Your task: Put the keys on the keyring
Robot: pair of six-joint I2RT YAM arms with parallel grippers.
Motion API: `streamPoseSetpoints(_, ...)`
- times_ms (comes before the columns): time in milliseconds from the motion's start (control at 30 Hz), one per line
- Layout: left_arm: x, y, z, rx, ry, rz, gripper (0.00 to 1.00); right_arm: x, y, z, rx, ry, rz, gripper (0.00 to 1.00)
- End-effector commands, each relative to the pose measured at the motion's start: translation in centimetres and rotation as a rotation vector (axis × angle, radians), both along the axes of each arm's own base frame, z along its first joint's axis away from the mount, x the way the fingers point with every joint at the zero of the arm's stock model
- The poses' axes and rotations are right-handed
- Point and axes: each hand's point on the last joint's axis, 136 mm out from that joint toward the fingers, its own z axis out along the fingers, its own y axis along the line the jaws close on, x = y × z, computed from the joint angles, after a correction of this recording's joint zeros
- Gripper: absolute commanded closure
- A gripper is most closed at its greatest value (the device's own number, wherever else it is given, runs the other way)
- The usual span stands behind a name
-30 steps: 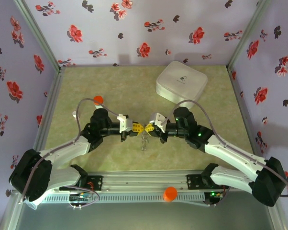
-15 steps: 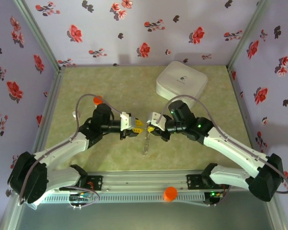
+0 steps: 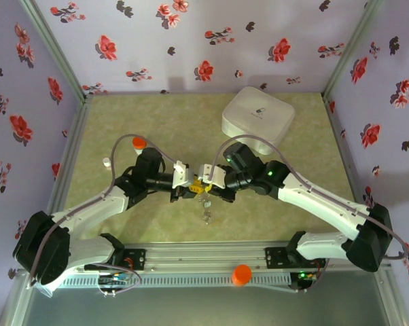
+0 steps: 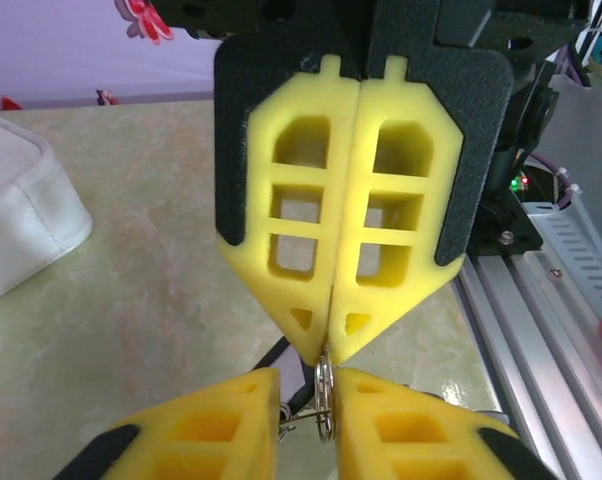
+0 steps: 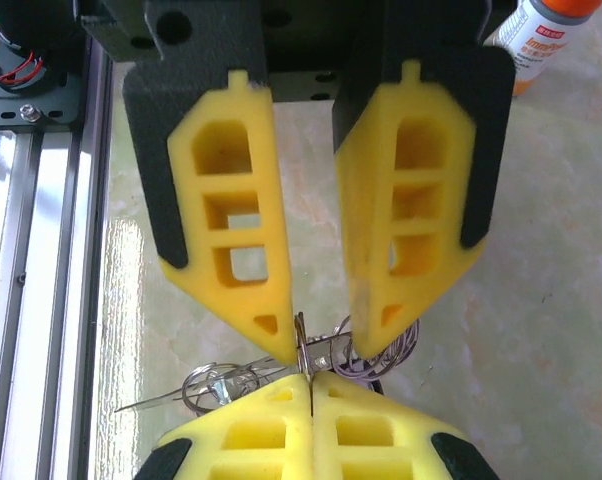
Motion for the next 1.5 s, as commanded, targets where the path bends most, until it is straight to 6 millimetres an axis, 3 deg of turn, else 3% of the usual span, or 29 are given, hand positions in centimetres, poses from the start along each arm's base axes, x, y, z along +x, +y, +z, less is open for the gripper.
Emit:
streamPoseSetpoints(0,-0.2,-0.4,0.7,0.001,-0.009,-0.032,0.89,0.2,0.6,1.5,0.025,-0.019,-0.004,1.0)
streamPoseSetpoints(100,-0.2,-0.4,0.6,0.004,-0.018,-0.031,1.0,0.2,0.7,1.6,0.032,-0.014,-0.001,1.0)
streamPoseSetpoints(167,0.1,-0.4,0.7,0.007,-0.036,-0.017,1.0,0.2,0.7,1.6,0.034,-0.016,-0.009,1.0)
streamPoseSetpoints(200,0.3,-0.3,0.8,0.004,-0.051,-0.007,1.0,0.7,0.5,1.7,0.047,-0.022,-0.034,0.96)
streamPoseSetpoints(267,0.4,-0.3,1.0,-0.014,-0.079,0.005,1.0,1.3,-0.1,2.3,0.103,-0.017,-0.077,0.75)
streamPoseSetpoints(367,0.5,-0.3,1.9,-0.08,-0.123,0.021,1.0,1.4,-1.1,2.7,0.201,-0.002,-0.099,0.68)
streamPoseSetpoints(600,0.3,-0.5,3.9,-0.246,-0.136,0.028,1.0,0.4,-1.6,1.5,0.265,-0.005,-0.086,0.67)
streamPoseSetpoints(967,0.4,-0.9,3.9,-0.282,-0.079,0.026,1.0,0.1,-2.6,-0.6,0.245,0.007,-0.13,0.62)
streamPoseSetpoints(1300,0.4,-1.4,4.9,-0.308,-0.064,0.024,1.0,1.9,-2.2,1.1,0.362,-0.059,-0.212,0.65)
streamPoseSetpoints(1467,0.3,-1.7,5.7,-0.307,-0.042,0.02,1.0,1.9,-2.0,1.5,0.382,-0.065,-0.207,0.75)
